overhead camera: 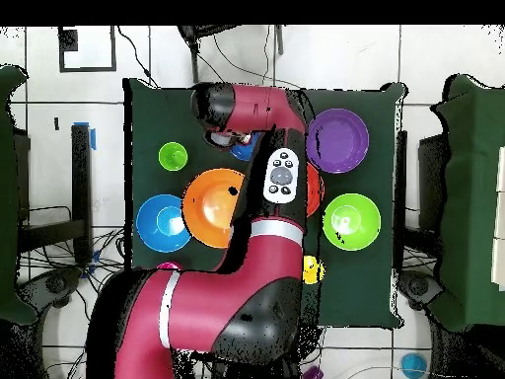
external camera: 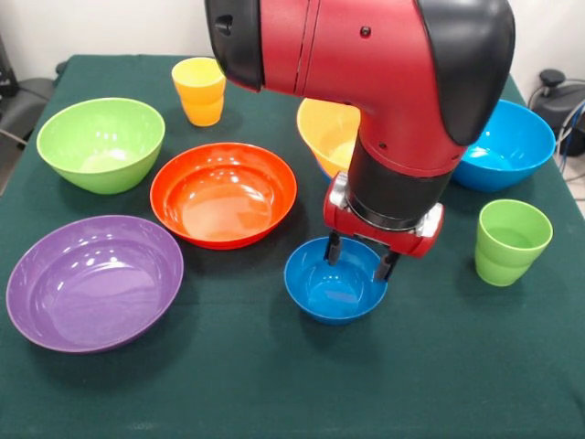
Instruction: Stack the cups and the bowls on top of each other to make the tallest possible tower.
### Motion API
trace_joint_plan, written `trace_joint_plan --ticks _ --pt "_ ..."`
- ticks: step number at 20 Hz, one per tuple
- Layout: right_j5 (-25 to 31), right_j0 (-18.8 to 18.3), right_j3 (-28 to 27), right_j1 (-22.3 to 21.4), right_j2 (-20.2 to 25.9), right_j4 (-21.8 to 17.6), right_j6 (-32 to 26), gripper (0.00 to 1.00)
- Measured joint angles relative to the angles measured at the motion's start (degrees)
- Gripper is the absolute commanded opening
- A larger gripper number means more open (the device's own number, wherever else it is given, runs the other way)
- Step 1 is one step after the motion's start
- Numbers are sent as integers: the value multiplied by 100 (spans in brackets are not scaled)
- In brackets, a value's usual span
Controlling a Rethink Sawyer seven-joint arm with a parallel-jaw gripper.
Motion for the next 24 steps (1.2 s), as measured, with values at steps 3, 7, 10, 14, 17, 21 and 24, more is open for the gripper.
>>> trace_joint_plan --ticks 3,7,10,14,17,21,24 --pt "0 5 0 -20 23 28 0 100" --pt "1 8 0 -46 47 61 0 100" --pt "1 8 0 -72 65 75 0 100" --pt "1 10 -23 -94 86 76 0 100" --pt "2 11 -129 -64 91 75 0 100" --pt "0 11 -496 153 91 76 0 100" --pt "-1 12 -778 364 92 77 0 100"
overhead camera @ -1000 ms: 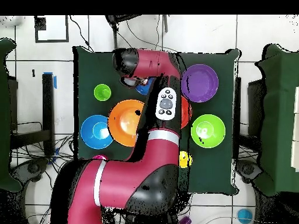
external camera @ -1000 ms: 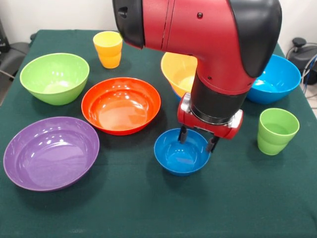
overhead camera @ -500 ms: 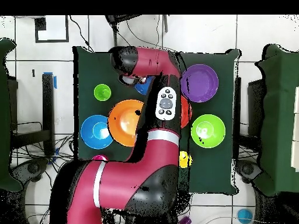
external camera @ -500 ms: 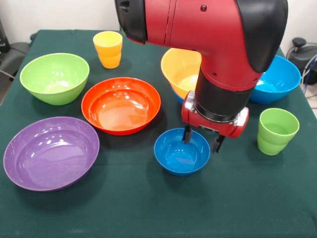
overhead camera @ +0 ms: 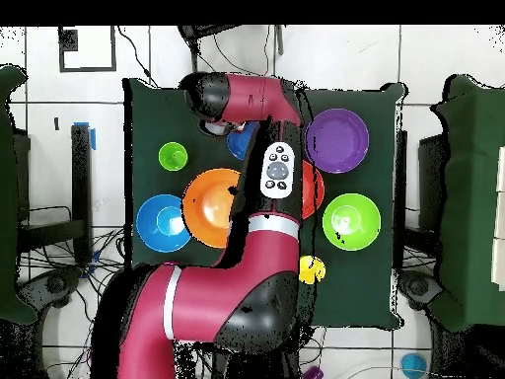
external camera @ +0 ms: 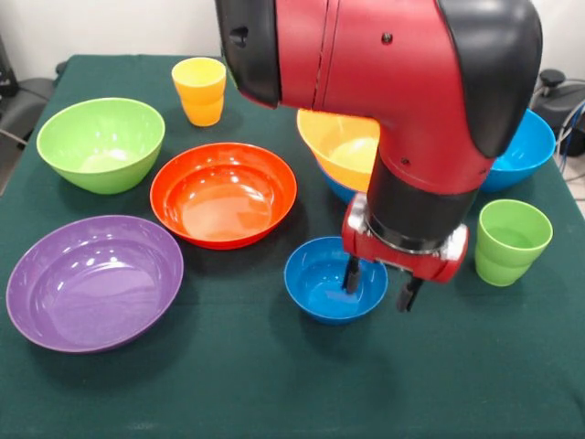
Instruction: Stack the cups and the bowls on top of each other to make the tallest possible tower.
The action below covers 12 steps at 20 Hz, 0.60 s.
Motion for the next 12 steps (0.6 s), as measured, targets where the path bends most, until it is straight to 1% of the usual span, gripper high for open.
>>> trace_joint_plan --ticks 7,12 --pt "4 3 -478 528 -1 -2 0 100" --pt "4 14 -619 708 -2 -4 0 100"
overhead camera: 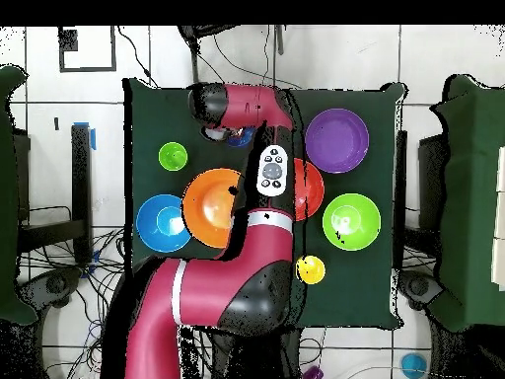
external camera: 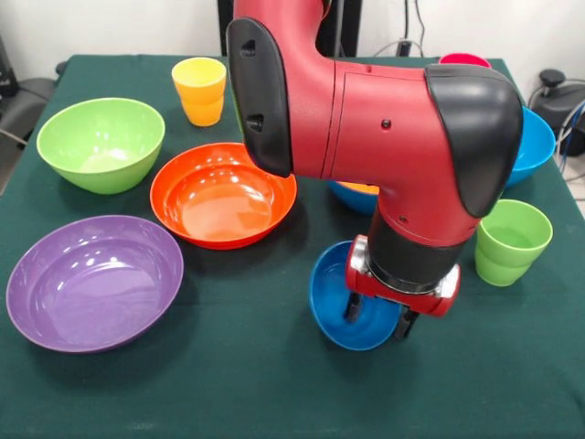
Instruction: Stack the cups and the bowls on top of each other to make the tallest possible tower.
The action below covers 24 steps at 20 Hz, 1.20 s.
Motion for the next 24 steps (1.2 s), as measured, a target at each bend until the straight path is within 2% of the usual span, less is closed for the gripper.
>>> trace_joint_plan --ticks 16,24 --pt "-1 54 9 -5 -10 0 0 100" --pt "-1 107 246 -144 -16 1 0 100"
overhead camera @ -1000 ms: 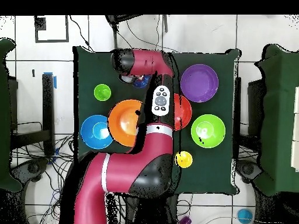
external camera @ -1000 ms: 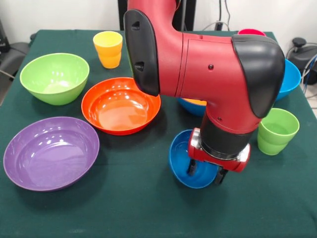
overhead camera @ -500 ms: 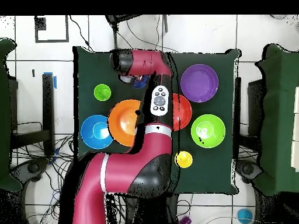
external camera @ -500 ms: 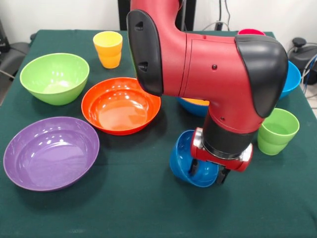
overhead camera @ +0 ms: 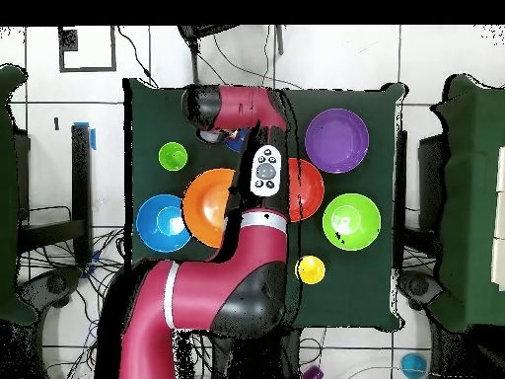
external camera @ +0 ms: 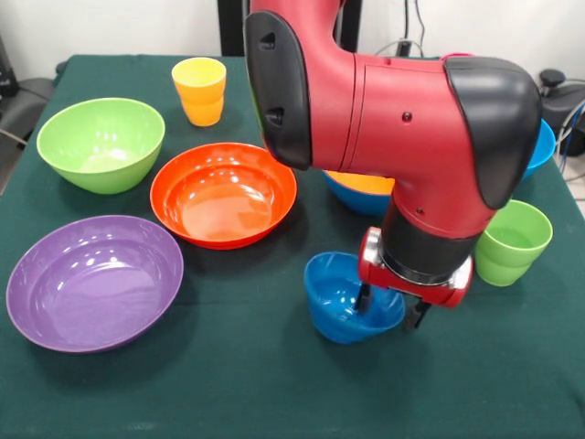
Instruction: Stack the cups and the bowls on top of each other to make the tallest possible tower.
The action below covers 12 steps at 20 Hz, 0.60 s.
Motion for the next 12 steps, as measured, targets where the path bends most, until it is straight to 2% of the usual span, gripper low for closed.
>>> trace_joint_plan --ticks 4,5,12 --pt "0 2 81 -85 1 0 0 100" --pt "0 2 107 -136 0 0 0 0" --pt "-40 -8 118 -289 -16 -7 0 0"
